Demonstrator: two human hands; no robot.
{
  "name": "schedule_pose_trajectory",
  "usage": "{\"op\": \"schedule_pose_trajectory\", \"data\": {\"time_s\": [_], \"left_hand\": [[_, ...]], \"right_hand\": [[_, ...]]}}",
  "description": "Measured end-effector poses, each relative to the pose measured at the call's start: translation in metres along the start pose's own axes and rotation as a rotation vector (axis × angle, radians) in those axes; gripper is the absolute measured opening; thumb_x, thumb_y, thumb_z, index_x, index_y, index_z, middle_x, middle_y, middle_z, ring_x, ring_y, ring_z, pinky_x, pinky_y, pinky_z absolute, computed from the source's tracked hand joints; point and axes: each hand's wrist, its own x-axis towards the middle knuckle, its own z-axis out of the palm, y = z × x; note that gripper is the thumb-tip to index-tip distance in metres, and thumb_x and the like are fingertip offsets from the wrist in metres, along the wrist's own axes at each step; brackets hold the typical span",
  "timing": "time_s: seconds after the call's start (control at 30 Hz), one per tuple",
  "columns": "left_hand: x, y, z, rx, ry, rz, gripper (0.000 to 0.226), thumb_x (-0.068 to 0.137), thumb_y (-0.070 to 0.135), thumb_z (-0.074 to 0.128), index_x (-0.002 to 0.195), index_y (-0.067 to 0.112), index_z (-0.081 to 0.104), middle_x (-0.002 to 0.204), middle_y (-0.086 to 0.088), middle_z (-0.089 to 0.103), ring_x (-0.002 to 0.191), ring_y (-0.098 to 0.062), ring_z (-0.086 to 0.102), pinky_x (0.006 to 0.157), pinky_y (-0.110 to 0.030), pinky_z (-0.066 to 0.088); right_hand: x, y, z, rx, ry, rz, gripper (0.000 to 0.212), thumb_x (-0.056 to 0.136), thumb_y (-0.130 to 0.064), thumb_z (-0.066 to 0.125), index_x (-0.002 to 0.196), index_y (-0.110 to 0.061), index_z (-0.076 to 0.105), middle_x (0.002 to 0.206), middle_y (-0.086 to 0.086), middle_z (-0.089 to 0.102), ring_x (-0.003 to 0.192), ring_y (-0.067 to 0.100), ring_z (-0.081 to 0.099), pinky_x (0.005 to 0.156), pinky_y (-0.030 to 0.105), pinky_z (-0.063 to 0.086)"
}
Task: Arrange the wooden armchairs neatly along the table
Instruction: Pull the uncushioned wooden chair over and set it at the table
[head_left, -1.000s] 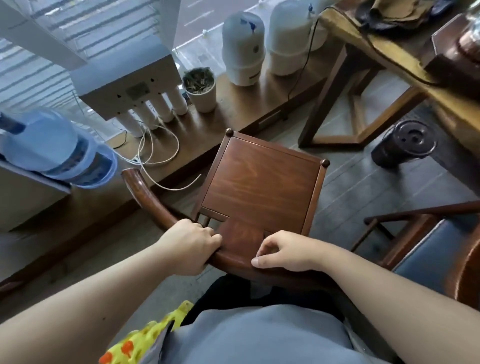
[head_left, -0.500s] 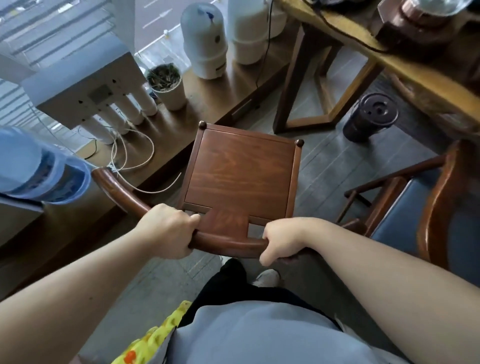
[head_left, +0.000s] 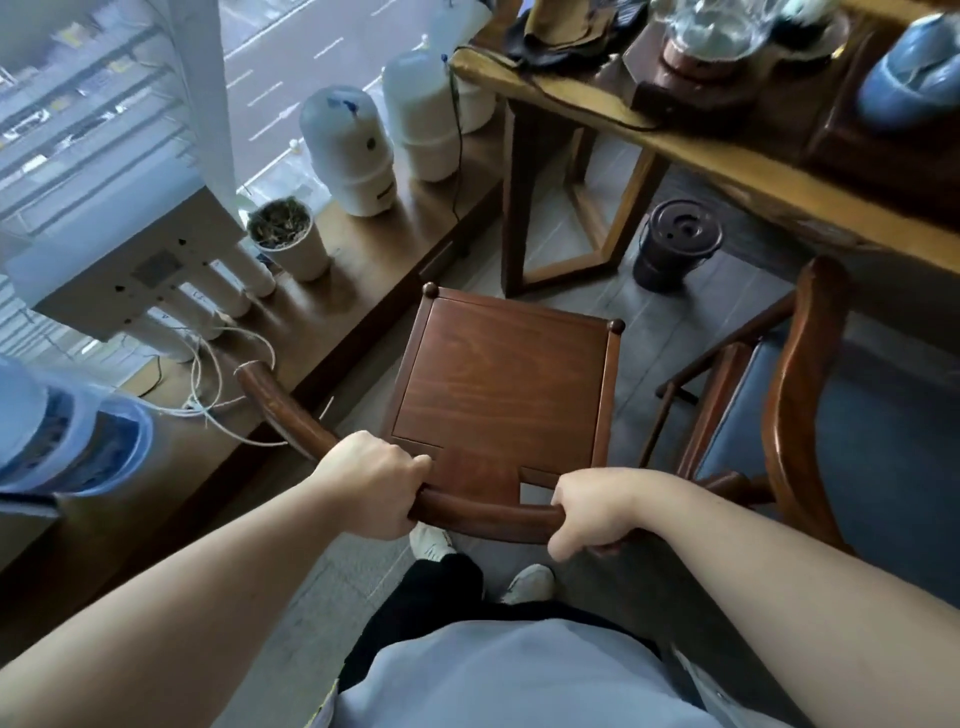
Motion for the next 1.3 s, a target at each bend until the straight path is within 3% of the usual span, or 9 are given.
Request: {"op": "schedule_pose_trajectory", "data": {"time_s": [0.13,0.23,0.37,0.47,0.6,0.77,0.9,1.0,1.3], "left_hand": [[0.029,0.002,-0.016,0.064,0.013,0.071,0.031,0.058,0.048,0.048,0.078,0.025,0.052,0.049,0.005,0.049,0.048,-0.023,0.057,0.046,-0.026,0.031],[0.054,-0.005,-0.033,0.106,0.001,0.124,0.031,0.058,0.048,0.047,0.08,0.027,0.052,0.045,0.007,0.037,0.043,-0.023,0.047,0.045,-0.025,0.029],[0.088,-0.018,-0.047,0.153,0.029,0.209,0.03,0.057,0.047,0.049,0.08,0.028,0.053,0.049,0.006,0.049,0.045,-0.023,0.051,0.047,-0.026,0.031],[0.11,-0.028,-0.054,0.156,0.068,0.289,0.029,0.056,0.046,0.049,0.078,0.028,0.052,0.055,0.006,0.058,0.046,-0.022,0.054,0.047,-0.025,0.032],[0.134,-0.042,-0.065,0.155,0.089,0.355,0.023,0.054,0.044,0.051,0.068,0.027,0.044,0.047,0.006,0.047,0.038,-0.022,0.037,0.044,-0.024,0.034],[0.159,-0.055,-0.072,0.158,0.093,0.357,0.029,0.055,0.046,0.045,0.076,0.028,0.051,0.051,0.005,0.055,0.039,-0.019,0.043,0.041,-0.024,0.022],[0.181,-0.064,-0.079,0.175,0.113,0.348,0.028,0.058,0.05,0.049,0.077,0.029,0.053,0.044,0.008,0.039,0.035,-0.014,0.034,0.04,-0.024,0.017],[0.192,-0.067,-0.082,0.175,0.116,0.362,0.027,0.061,0.053,0.053,0.073,0.03,0.051,0.044,0.009,0.041,0.035,-0.011,0.035,0.039,-0.023,0.017],[0.199,-0.067,-0.087,0.156,0.112,0.386,0.022,0.059,0.046,0.054,0.07,0.03,0.043,0.046,0.01,0.044,0.037,-0.01,0.037,0.039,-0.023,0.018]], "right_hand": [[-0.012,0.017,-0.003,0.072,0.041,0.022,0.045,0.064,-0.045,0.063,0.084,-0.006,0.071,0.056,-0.001,0.067,0.043,0.01,0.057,0.051,0.028,0.046],[-0.018,0.024,-0.008,0.139,0.095,0.039,0.038,0.066,-0.043,0.064,0.083,-0.009,0.07,0.056,-0.001,0.067,0.045,0.01,0.059,0.051,0.028,0.047],[-0.021,0.031,-0.012,0.152,0.204,0.08,0.03,0.062,-0.053,0.06,0.073,-0.025,0.06,0.063,-0.003,0.068,0.056,0.013,0.062,0.054,0.033,0.048],[-0.019,0.032,0.002,0.013,0.439,0.165,0.025,0.062,-0.055,0.055,0.071,-0.032,0.048,0.068,-0.01,0.058,0.065,0.013,0.056,0.052,0.03,0.037],[-0.006,0.03,0.014,-0.088,0.77,0.265,0.024,0.069,-0.05,0.055,0.084,-0.033,0.048,0.075,-0.009,0.06,0.076,0.022,0.063,0.059,0.034,0.034],[0.003,0.037,-0.007,-0.086,0.811,0.304,0.032,0.065,-0.053,0.056,0.089,-0.032,0.056,0.077,-0.007,0.064,0.075,0.022,0.063,0.058,0.033,0.038],[0.006,0.044,-0.029,-0.092,0.821,0.332,0.034,0.063,-0.054,0.055,0.089,-0.032,0.058,0.069,-0.008,0.057,0.073,0.022,0.063,0.057,0.032,0.036],[0.004,0.048,-0.042,-0.095,0.813,0.358,0.031,0.062,-0.053,0.058,0.085,-0.033,0.057,0.062,-0.01,0.045,0.071,0.021,0.062,0.057,0.031,0.035],[-0.003,0.05,-0.054,-0.068,0.733,0.347,0.024,0.065,-0.05,0.06,0.076,-0.032,0.047,0.061,-0.01,0.045,0.062,0.019,0.052,0.055,0.03,0.037]]}}
